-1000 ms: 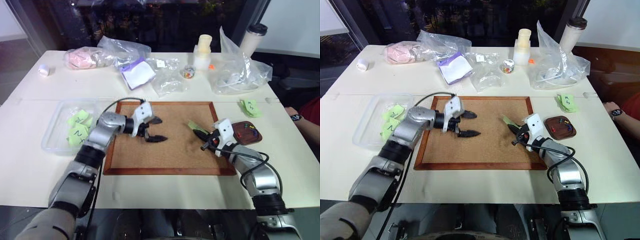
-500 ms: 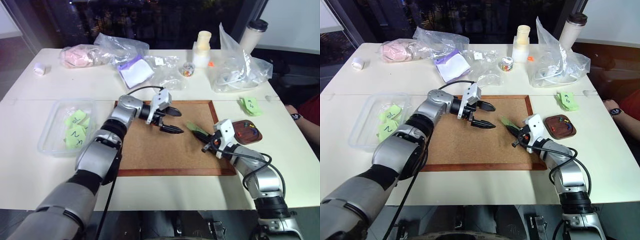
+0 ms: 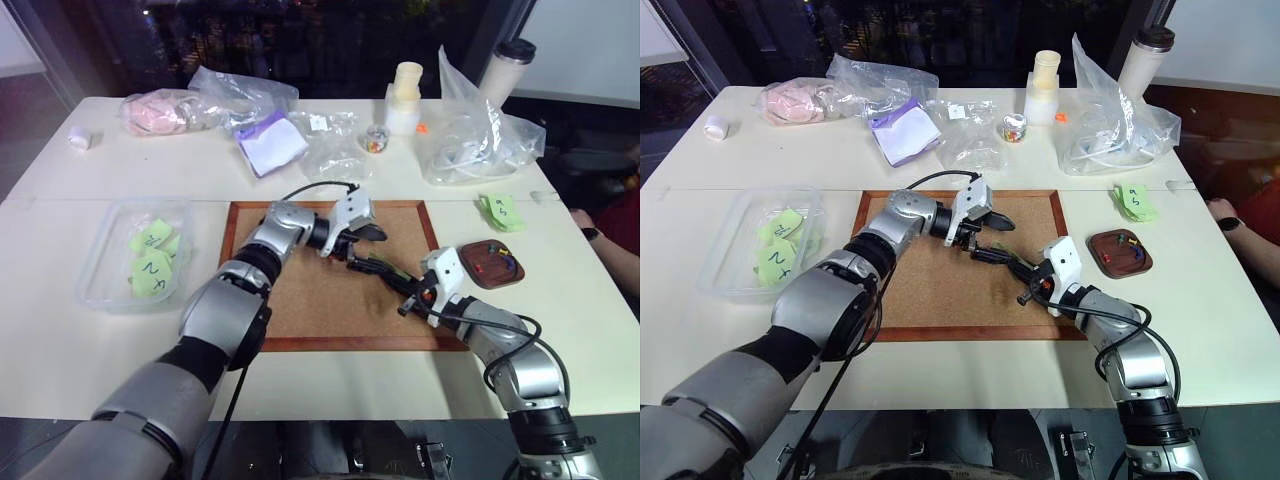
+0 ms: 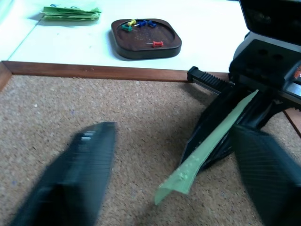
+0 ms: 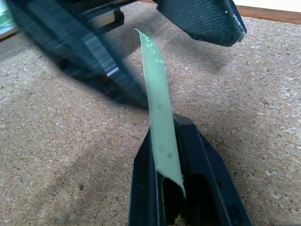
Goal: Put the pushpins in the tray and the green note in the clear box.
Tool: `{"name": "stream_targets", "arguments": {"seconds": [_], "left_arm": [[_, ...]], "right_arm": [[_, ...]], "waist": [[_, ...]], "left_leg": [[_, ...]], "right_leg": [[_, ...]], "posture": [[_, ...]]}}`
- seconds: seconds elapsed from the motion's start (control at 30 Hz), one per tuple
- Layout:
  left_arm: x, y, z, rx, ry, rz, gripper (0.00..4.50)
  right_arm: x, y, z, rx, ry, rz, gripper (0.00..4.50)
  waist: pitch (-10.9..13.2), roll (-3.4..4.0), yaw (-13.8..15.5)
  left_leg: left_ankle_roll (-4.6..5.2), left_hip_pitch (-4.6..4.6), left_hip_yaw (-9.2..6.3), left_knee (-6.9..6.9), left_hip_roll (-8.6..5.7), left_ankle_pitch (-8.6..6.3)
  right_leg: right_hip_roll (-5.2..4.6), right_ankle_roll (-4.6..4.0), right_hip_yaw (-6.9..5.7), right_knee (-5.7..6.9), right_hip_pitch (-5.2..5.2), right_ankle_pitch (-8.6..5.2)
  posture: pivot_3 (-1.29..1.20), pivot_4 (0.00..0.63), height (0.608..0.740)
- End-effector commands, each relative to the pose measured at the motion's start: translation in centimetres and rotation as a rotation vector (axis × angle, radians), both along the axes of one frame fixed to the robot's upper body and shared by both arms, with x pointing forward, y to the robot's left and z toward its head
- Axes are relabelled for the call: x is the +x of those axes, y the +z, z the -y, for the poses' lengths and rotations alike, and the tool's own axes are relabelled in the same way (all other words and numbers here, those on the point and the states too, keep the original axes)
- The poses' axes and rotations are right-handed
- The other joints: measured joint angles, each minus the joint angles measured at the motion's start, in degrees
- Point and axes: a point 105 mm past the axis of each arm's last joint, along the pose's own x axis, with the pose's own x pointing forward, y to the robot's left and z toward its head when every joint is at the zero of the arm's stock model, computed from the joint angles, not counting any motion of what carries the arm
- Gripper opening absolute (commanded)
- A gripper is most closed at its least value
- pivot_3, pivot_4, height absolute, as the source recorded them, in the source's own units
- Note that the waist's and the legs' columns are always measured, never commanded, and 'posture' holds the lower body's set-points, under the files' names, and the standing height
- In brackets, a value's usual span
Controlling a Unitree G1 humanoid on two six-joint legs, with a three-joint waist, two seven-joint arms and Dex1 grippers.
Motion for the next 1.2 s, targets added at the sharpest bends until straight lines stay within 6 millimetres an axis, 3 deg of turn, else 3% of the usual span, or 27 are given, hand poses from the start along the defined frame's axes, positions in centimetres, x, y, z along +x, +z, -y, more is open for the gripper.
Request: {"name": "stream_targets", "arguments": {"seconds": [0.03, 0.17, 0.3, 0.6, 0.7, 0.77, 1.0, 1.2], "left_arm": [[0.0, 0.5, 0.2, 0.008, -0.016, 0.006, 2.06], [-0.3, -0.3, -0.5, 0.062, -0.041, 0.0, 0.02], [-0.4, -1.1, -1.2, 0.111, -0.05, -0.003, 0.02], [-0.2, -0.6, -1.4, 0.08, -0.038, -0.017, 0.02], [-0.2, -0.6, -1.5, 0.074, -0.043, -0.018, 0.0], [-0.3, -0.7, -1.5, 0.074, -0.046, -0.016, 0.0], [-0.1, -0.6, -1.5, 0.067, -0.036, -0.003, 0.0], [0.1, 0.4, -1.5, 0.055, -0.046, 0.043, 0.0]], "right_arm": [[-0.3, 0.3, -0.3, -0.001, 0.014, 0.01, 0.0], [-0.3, 0.4, -0.2, -0.003, 0.012, 0.018, 0.0], [-0.2, 0.5, -0.1, -0.006, 0.011, 0.025, 0.0], [-0.2, 0.8, 0.0, -0.018, 0.011, 0.051, 0.0], [-0.2, 0.8, 0.0, -0.025, 0.015, 0.052, 0.84], [-0.2, 0.7, 0.0, -0.034, 0.014, 0.05, 1.68], [-0.2, 0.7, 0.3, -0.046, 0.008, 0.056, 1.68], [-1.0, 0.8, 2.0, -0.074, -0.033, 0.056, 1.68]], "waist": [[0.0, 0.0, -0.03], [0.0, 0.0, -0.01], [0.0, 0.0, -0.01], [0.0, 0.0, -0.05], [0.0, 0.0, -0.05], [0.0, 0.0, -0.04], [0.0, 0.0, -0.04], [0.0, 0.0, 0.06]], "left_leg": [[0.0, 0.0, 0.0, 0.0, 0.0, 0.0], [0.0, 0.0, 0.0, 0.0, 0.0, 0.0], [0.0, 0.0, 0.0, 0.0, 0.0, 0.0], [0.0, 0.0, 0.0, 0.0, 0.0, 0.0], [0.0, 0.0, 0.0, 0.01, 0.0, 0.0], [0.0, 0.0, 0.0, 0.01, 0.0, 0.0], [0.0, 0.0, 0.0, 0.03, 0.0, 0.0], [0.0, 0.0, 0.0, 0.03, -0.01, 0.0]], "right_leg": [[0.0, 0.0, 0.0, 0.0, 0.0, 0.0], [0.0, 0.0, 0.0, 0.0, 0.0, 0.0], [0.0, 0.0, 0.0, 0.0, 0.0, 0.0], [0.0, 0.0, 0.0, 0.02, 0.0, 0.0], [0.0, 0.0, 0.0, 0.02, 0.0, 0.0], [0.0, 0.0, 0.0, 0.02, 0.0, 0.0], [0.0, 0.0, 0.0, 0.05, 0.0, 0.0], [-0.01, 0.0, 0.0, 0.05, 0.0, 0.0]], "posture": [[0.0, 0.15, 0.734], [0.0, 0.15, 0.734], [0.0, 0.15, 0.734], [0.0, 0.15, 0.734], [0.0, 0.15, 0.734], [0.0, 0.15, 0.734], [0.0, 0.15, 0.734], [0.0, 0.15, 0.734]]}}
